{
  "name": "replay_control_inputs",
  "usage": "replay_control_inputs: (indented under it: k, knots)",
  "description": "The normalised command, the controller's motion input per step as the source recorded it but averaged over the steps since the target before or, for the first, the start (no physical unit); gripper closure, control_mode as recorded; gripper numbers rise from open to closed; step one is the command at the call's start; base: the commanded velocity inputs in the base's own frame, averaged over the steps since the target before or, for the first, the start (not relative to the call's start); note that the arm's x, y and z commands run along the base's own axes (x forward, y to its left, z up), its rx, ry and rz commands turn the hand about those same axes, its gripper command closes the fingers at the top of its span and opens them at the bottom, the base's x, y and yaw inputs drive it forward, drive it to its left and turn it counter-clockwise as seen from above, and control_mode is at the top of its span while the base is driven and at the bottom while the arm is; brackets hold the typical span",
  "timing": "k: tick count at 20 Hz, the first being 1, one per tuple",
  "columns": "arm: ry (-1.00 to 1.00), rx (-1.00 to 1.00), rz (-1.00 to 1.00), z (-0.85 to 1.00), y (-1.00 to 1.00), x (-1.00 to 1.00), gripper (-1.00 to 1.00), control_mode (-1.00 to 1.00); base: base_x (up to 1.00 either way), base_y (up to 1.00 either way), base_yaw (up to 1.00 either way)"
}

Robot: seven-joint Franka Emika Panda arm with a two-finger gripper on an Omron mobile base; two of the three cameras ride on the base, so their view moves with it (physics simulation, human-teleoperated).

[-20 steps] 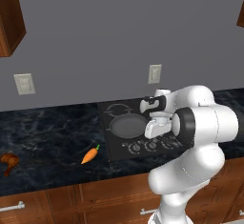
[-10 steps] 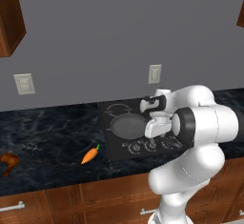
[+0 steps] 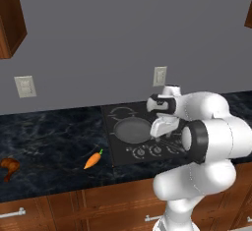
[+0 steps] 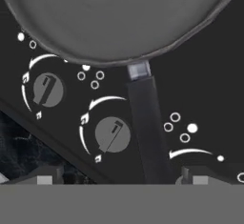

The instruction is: Place both pans onto different burners. Then place the carrot and the chicken drumstick on different pans.

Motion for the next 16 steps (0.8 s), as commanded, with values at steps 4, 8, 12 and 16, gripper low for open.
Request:
replay_control_inputs:
  k: [4, 8, 12, 16]
  knots:
    - [-0.16, 0.00, 0.00, 0.34, 0.00, -0.07, -1.00, -1.00, 0.00, 0.00, 0.00]
    - [-0.13, 0.00, -0.03, 0.31, 0.15, -0.02, -1.00, -1.00, 0.00, 0.00, 0.00]
    - [-0.07, 0.00, -0.08, 0.23, 0.31, -0.02, -1.00, -1.00, 0.00, 0.00, 0.00]
    - [-0.03, 0.00, -0.13, 0.14, 0.37, 0.00, -1.00, -1.00, 0.00, 0.00, 0.00]
